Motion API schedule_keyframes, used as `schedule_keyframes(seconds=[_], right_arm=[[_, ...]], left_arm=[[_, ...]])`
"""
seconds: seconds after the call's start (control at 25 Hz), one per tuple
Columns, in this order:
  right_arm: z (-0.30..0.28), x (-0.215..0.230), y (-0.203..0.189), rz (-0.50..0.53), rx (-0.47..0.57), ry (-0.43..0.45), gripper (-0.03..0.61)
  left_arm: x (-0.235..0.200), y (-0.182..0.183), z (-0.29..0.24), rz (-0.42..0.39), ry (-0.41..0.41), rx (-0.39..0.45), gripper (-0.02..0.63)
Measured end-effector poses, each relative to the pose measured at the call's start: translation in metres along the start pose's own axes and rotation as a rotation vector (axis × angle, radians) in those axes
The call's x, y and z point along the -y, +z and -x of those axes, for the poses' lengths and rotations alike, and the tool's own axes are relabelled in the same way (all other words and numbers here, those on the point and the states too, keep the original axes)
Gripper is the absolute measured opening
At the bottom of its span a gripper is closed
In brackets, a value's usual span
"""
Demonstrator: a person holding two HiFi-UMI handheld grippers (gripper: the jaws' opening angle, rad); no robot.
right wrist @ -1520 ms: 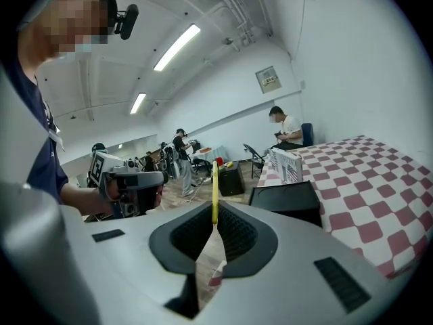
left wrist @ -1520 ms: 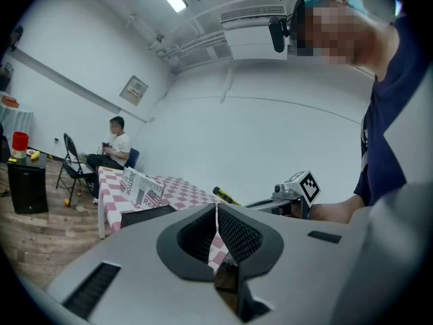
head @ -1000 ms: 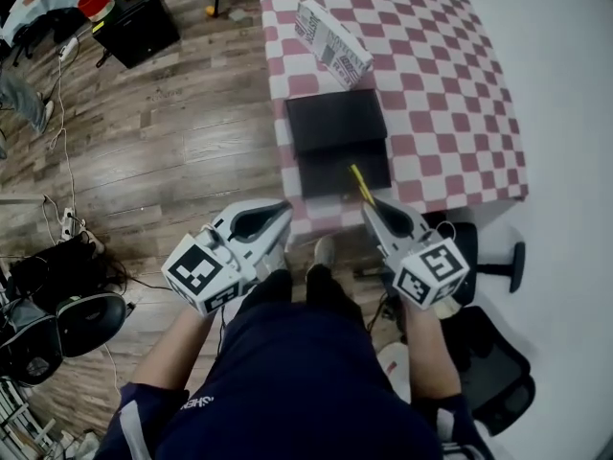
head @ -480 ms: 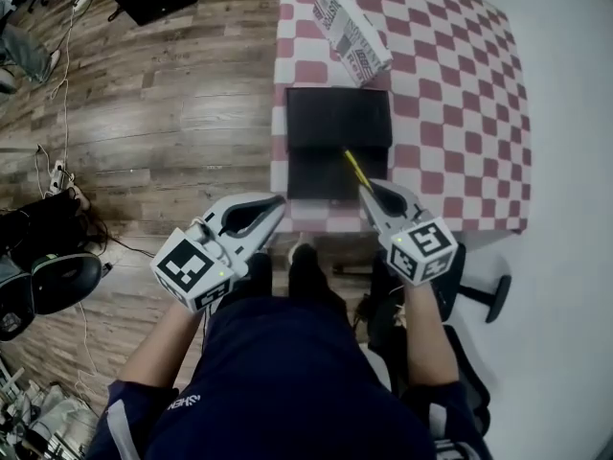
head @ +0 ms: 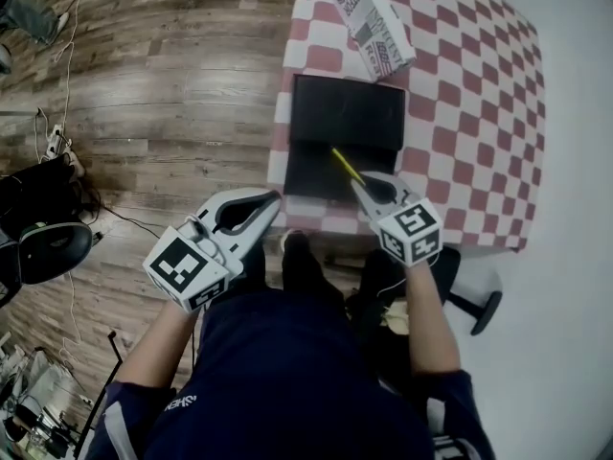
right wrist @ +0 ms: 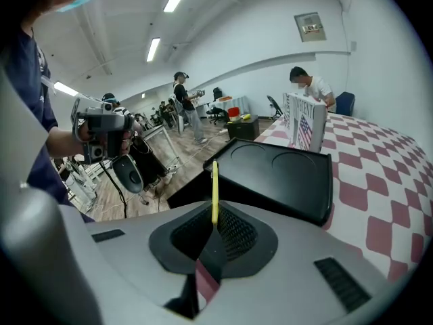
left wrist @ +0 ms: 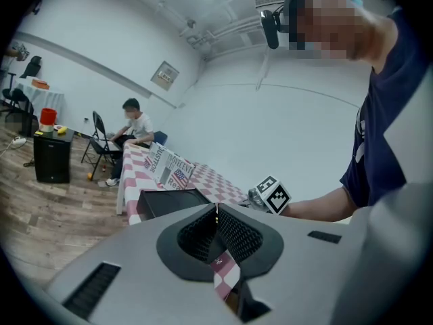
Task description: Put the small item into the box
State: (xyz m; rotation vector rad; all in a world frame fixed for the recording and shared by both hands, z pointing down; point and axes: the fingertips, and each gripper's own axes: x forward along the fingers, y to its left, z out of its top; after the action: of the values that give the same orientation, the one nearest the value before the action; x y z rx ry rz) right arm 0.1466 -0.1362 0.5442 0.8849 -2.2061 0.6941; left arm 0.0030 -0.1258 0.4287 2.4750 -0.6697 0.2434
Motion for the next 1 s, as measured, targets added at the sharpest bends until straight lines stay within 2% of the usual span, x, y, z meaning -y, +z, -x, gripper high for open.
schedule_keyframes(seconds=[0.36,0.6,1.0], right_arm=[[-0.042,0.014,-0.032,0.041,-0.198,0.000,0.034],[-0.060,0.020,-0.044,0.073,-0.287,-0.014,0.034],[-0.081,0.017,-0.063,0.219,-0.440,-0.049,0.034]], left_arm=[[-0.019,-0.012,-0.003,0.053,0.017,0.006,0.038],[-0.029,-0.013,-0.006,0.072,0.019,0.007,0.038],[-0.041,-0.012,-0.008,0.083,0.016,0.003,0.038]])
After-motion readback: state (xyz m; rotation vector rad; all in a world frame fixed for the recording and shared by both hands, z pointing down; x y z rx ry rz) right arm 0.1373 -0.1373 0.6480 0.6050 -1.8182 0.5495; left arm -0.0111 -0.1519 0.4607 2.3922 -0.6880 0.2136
